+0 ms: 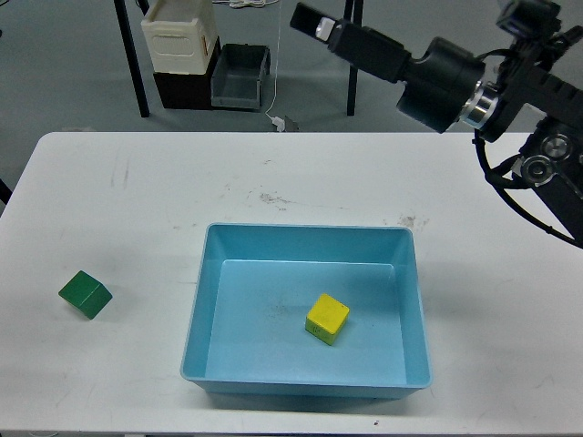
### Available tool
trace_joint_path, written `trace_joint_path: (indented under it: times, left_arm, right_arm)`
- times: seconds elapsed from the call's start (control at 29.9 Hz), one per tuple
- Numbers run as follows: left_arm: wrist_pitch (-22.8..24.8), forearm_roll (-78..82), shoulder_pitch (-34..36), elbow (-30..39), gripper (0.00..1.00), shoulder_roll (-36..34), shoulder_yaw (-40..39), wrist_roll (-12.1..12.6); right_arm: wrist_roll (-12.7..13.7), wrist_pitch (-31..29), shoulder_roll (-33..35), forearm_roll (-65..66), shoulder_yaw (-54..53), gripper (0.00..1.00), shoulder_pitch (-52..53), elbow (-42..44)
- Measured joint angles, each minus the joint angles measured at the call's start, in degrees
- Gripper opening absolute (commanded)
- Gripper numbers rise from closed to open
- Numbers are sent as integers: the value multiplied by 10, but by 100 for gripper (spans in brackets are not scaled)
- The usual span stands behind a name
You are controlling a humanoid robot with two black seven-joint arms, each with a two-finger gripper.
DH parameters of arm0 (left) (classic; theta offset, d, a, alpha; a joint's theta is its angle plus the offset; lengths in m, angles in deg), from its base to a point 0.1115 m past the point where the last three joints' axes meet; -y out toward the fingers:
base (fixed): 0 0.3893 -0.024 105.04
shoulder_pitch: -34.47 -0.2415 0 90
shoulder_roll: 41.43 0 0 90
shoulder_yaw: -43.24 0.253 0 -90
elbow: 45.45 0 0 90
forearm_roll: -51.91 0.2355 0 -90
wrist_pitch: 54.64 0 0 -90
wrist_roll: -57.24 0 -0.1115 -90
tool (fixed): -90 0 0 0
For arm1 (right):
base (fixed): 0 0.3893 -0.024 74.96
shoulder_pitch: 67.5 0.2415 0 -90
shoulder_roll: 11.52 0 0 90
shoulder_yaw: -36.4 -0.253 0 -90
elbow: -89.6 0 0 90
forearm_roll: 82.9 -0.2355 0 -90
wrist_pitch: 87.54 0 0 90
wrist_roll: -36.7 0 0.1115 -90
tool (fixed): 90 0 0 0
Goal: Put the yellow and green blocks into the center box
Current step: 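Withdraw the right gripper and move the left gripper toward the green cube, then lower the left gripper onto the green cube and close it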
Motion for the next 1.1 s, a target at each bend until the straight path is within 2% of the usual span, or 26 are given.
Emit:
trace_joint_path:
  times: [0.2,0.37,0.5,0.77,1.1]
  left_arm:
    - [60,159,28,9,100,-21,25,0]
    - [68,209,80,24,99,-76,78,0]
    - [68,288,131,56,99,-127,163,0]
    - [68,482,182,103,100,-155,308,0]
    - [68,623,184,100,100,-171,441,0]
  right_arm:
    - [43,17,-5,-45,-118,98,-102,-33]
    - [79,36,-21,-84,-197,98,-172,-42]
    - [103,39,-46,-105,-254,99,-228,-66]
    - [108,44,-89,-113,-298,99,-342,-97]
    - [104,73,-94,-113,-306,99,-380,-98]
